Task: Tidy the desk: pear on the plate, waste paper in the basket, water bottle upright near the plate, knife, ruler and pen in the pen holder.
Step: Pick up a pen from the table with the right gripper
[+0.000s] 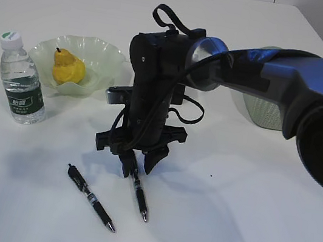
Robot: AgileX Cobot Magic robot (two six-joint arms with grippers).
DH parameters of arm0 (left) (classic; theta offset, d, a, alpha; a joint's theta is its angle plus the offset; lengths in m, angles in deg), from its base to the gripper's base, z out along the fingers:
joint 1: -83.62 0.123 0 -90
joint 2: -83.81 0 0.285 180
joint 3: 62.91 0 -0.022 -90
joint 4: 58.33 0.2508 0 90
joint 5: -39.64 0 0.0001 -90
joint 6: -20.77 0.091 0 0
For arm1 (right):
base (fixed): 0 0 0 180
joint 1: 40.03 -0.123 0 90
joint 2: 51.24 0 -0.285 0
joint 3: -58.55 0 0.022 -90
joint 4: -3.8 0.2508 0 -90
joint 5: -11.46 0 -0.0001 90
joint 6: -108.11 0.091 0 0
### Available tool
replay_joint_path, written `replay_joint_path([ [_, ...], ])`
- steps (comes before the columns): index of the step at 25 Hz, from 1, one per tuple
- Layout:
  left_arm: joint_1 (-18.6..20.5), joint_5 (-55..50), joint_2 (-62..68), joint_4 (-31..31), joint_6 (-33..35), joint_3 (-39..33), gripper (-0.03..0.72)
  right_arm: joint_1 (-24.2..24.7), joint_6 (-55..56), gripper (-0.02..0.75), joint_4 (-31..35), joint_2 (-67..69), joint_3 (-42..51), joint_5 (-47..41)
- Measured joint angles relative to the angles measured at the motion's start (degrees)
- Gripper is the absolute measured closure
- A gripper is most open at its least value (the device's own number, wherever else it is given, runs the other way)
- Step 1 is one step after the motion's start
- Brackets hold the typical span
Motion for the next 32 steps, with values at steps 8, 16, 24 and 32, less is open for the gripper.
replay_joint_path([
  [8, 0.0, 0.0, 0.0, 0.0, 0.0, 0.0, 0.348, 0.0, 0.1, 0.385, 0.0, 0.0, 0.0, 0.0],
  [16, 0.0, 0.0, 0.0, 0.0, 0.0, 0.0, 0.348, 0.0, 0.1, 0.385, 0.0, 0.0, 0.0, 0.0],
  [24, 0.0, 0.0, 0.0, 0.0, 0.0, 0.0, 0.348, 0.0, 0.1, 0.384, 0.0, 0.0, 0.0, 0.0],
  [32, 0.0, 0.0, 0.0, 0.0, 0.0, 0.0, 0.348, 0.0, 0.2, 0.385, 0.0, 0.1, -0.1, 0.0],
])
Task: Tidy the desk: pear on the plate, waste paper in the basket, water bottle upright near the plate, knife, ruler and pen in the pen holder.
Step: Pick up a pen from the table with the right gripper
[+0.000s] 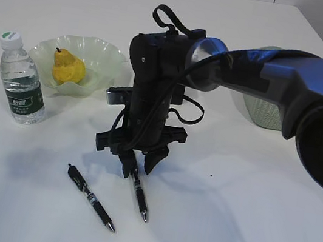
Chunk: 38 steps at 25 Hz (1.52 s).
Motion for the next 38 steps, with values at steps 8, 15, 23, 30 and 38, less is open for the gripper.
replay_joint_path([
  [8, 0.0, 0.0, 0.0, 0.0, 0.0, 0.0, 0.348, 0.0, 0.2, 0.385, 0.1, 0.8, 0.0, 0.0],
  [15, 0.0, 0.0, 0.0, 0.0, 0.0, 0.0, 0.348, 0.0, 0.4, 0.385, 0.1, 0.9, -0.3, 0.0],
  [23, 0.0, 0.0, 0.0, 0.0, 0.0, 0.0, 0.348, 0.0, 0.4, 0.475, 0.1, 0.9, -0.3, 0.0],
  [30, 0.0, 0.0, 0.0, 0.2, 0.0, 0.0, 0.348, 0.0, 0.4, 0.614, 0.1, 0.9, -0.3, 0.0],
  [38, 0.0, 0.0, 0.0, 0.3, 0.0, 0.0, 0.348, 0.0, 0.4, 0.62, 0.1, 0.9, -0.3, 0.0],
])
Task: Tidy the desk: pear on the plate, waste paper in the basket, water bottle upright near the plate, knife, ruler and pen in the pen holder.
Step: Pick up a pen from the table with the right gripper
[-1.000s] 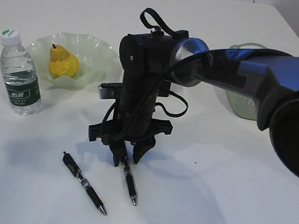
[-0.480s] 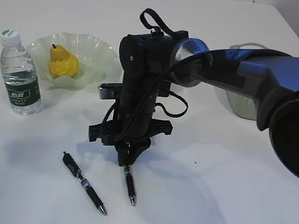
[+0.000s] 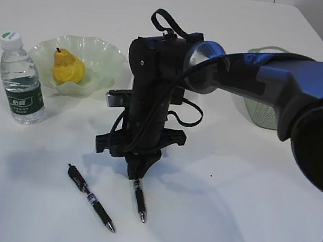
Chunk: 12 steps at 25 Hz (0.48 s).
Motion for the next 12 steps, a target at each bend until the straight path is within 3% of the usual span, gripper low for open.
replay_joint_path([
  [12, 0.0, 0.0, 0.0, 0.1, 0.0, 0.0, 0.348, 0.0, 0.0, 0.622, 1.4, 0.4, -3.0, 0.0],
])
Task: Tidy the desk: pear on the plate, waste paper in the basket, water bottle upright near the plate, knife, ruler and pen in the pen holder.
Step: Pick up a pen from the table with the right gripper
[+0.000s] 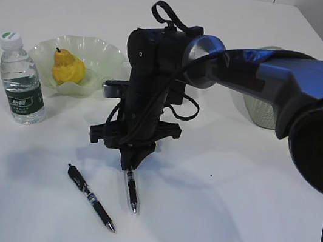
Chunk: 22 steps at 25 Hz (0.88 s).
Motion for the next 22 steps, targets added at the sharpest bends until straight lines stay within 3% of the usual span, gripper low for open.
replay_joint_path([
  [10, 0.0, 0.0, 0.0, 0.0, 0.0, 0.0, 0.348, 0.0, 0.0, 0.625, 0.3, -0.2, -0.5, 0.0],
  [22, 0.0, 0.0, 0.0, 0.1, 0.0, 0.0, 0.348, 0.0, 0.1, 0.625, -4.4, -5.1, -0.5, -0.3],
])
